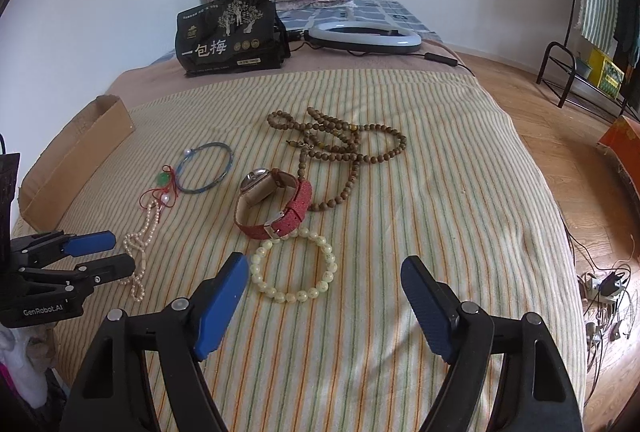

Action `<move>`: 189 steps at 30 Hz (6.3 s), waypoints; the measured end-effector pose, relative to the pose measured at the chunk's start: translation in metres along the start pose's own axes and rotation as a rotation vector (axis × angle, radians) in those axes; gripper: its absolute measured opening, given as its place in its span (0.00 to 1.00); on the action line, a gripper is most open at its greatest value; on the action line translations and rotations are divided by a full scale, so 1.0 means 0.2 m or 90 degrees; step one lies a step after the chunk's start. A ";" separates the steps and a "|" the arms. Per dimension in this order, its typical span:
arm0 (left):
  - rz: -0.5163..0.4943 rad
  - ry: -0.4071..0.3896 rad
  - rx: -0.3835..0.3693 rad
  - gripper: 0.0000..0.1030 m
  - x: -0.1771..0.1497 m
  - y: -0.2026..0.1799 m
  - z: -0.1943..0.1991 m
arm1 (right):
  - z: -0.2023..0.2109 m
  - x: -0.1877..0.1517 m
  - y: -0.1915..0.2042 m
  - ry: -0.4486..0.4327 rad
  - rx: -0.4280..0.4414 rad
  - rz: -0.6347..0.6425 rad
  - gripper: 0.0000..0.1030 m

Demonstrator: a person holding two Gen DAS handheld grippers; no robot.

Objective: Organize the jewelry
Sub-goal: 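Grasp the white pearl necklace with the left tool while the right tool grasps the white bead bracelet, then carry the pearl necklace and bead bracelet into the cardboard box and open both tools, then move the left tool to the blue bangle while the right tool moves to the brown bead strand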

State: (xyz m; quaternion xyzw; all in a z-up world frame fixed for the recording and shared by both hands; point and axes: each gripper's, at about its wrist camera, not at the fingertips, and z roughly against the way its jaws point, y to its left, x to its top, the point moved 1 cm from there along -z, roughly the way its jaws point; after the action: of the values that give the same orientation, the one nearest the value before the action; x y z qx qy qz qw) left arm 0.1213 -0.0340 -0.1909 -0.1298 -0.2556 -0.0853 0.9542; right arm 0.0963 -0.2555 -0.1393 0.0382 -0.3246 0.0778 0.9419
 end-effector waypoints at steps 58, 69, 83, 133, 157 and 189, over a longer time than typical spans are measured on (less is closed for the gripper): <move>0.051 -0.145 -0.012 0.05 0.10 0.13 0.47 | 0.24 0.14 0.20 -0.066 0.077 0.002 0.05; 0.059 -0.198 0.017 0.05 0.14 0.23 0.67 | 0.28 0.23 0.41 -0.099 0.119 0.025 0.05; 0.098 -0.249 0.062 0.05 0.18 0.47 0.89 | 0.23 0.35 0.72 -0.115 0.178 0.068 0.05; 0.275 -0.229 0.199 0.15 0.15 1.09 0.92 | -0.30 0.73 1.65 -0.076 0.308 0.227 0.32; 0.241 -0.252 0.228 0.23 0.20 0.93 0.92 | -0.11 0.75 1.28 -0.135 0.215 0.160 0.83; 0.031 -0.140 0.091 0.58 0.31 0.28 0.48 | -0.05 0.72 0.11 -0.097 0.020 0.019 1.00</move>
State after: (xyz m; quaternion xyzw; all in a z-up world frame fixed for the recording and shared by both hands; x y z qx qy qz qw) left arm 0.1420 0.0417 -0.0913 -0.0760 -0.3608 -0.0286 0.9291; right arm 0.2107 -0.2152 -0.0565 0.0540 -0.3943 0.0937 0.9126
